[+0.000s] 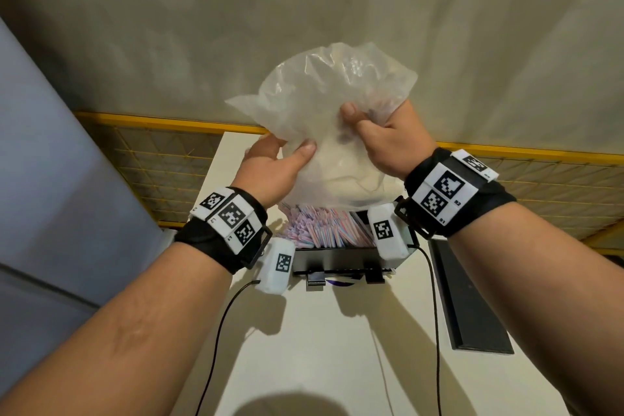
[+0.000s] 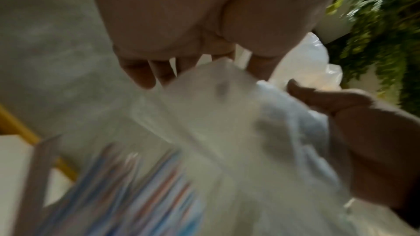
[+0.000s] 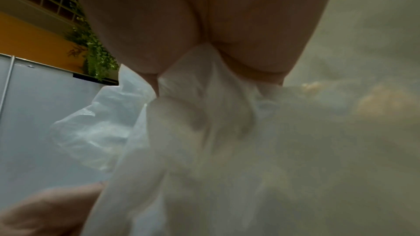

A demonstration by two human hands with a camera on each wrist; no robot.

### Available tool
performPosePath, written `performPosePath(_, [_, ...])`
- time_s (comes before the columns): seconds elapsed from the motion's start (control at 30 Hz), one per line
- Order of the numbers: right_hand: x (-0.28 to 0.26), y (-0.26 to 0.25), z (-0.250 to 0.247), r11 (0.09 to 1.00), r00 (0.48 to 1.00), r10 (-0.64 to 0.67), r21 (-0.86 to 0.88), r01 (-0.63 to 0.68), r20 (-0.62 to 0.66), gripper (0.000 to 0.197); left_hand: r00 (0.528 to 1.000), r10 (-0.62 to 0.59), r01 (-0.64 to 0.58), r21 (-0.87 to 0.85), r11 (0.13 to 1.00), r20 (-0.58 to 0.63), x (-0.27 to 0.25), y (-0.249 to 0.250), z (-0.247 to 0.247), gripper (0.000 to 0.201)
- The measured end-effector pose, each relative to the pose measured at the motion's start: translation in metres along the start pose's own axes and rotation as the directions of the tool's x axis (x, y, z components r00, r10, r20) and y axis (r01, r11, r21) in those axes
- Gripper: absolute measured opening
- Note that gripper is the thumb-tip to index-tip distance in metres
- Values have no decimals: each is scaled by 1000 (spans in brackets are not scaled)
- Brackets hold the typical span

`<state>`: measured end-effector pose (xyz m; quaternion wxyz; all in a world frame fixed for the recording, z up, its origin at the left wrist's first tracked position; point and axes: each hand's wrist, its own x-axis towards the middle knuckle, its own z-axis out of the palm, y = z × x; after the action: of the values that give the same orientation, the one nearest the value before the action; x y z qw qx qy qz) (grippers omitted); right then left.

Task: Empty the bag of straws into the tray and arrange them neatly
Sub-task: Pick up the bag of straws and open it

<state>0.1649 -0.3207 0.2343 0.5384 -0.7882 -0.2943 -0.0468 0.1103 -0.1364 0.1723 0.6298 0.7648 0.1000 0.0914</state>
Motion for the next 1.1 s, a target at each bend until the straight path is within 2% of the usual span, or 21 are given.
performPosePath(0.03, [-1, -2, -1, 1000, 1000, -10, -12, 10, -6, 14, 998, 45, -43, 33, 999, -47, 1, 7, 1, 73])
performPosePath(0.13, [-5, -9, -5, 1000, 999, -5, -11, 4, -51, 13, 971, 205, -192, 105, 976, -127, -4, 30, -2, 46])
performPosePath(0.23, [-8, -8, -11, 999, 996, 49, 15, -48, -74, 19, 972, 223, -227, -50, 973, -71, -15, 50, -4, 22])
performPosePath(0.3, [-9, -5, -14, 997, 995, 66, 34, -64, -72, 17, 983, 184, -177, -197, 964, 19, -24, 64, -2, 9])
performPosePath(0.37, [-10, -6, -14, 982, 992, 113, 155, -104, -49, 12, 972, 152, -83, -341, 936, 180, -33, 75, 1, 16])
performPosePath(0.4, [-10, -7, -13, 969, 992, 127, 217, -118, -26, 15, 950, 173, -76, -346, 935, 259, -36, 77, 3, 30])
performPosePath(0.47, [-11, -7, -9, 952, 989, 145, 267, -149, 36, 24, 904, 224, -137, -249, 959, 365, -41, 74, 9, 64])
performPosePath(0.5, [-12, -8, -7, 949, 983, 171, 255, -183, 70, 28, 900, 219, -158, -185, 970, 378, -44, 74, 13, 72])
performPosePath(0.57, [-14, -12, -6, 930, 955, 260, 230, -287, 142, 31, 946, 207, -195, -75, 978, 248, -45, 70, 20, 60])
performPosePath(0.63, [-18, -16, -14, 922, 924, 323, 155, -356, 205, 20, 973, 218, -217, -18, 976, 75, -38, 62, 20, 38])
performPosePath(0.67, [-20, -19, -20, 923, 909, 371, 37, -384, 190, 24, 979, 202, -202, -15, 979, 1, -35, 58, 16, 31])
performPosePath(0.73, [-24, -14, -35, 890, 900, 434, -179, -419, 49, 55, 983, 159, -163, -31, 986, -93, -29, 52, 8, 22])
performPosePath(0.77, [-27, -15, -40, 899, 915, 402, -189, -396, -5, 74, 983, 144, -149, -44, 988, -113, -30, 51, 5, 21])
performPosePath(0.8, [-31, -19, -43, 935, 946, 324, -156, -320, 0, 93, 985, 136, -144, -69, 987, -109, -32, 53, 4, 20])
performPosePath(0.83, [-35, -22, -41, 971, 975, 214, -120, -206, 58, 108, 988, 135, -142, -112, 983, -73, -36, 57, 4, 19])
performPosePath(0.87, [-38, -24, -37, 989, 984, 113, -109, -98, 141, 114, 990, 138, -138, -170, 976, -12, -41, 61, 6, 19])
performPosePath(0.9, [-39, -24, -31, 996, 977, 44, -91, -25, 209, 107, 987, 149, -130, -238, 962, 65, -45, 66, 8, 20])
performPosePath(0.93, [-39, -23, -24, 998, 973, 22, -68, -6, 229, 91, 973, 191, -145, -298, 943, 132, -49, 69, 9, 22])
performPosePath(1.0, [-36, -18, -13, 999, 991, 27, -30, -24, 133, 56, 929, 327, -271, -284, 920, 174, -54, 69, 6, 40])
performPosePath(1.03, [-35, -16, -10, 999, 997, 40, -32, -38, 61, 45, 909, 381, -344, -211, 915, 170, -57, 68, 1, 58])
performPosePath(1.1, [-35, -14, -7, 997, 996, 70, -41, -73, -56, 30, 880, 450, -462, 53, 885, 150, -60, 65, -9, 96])
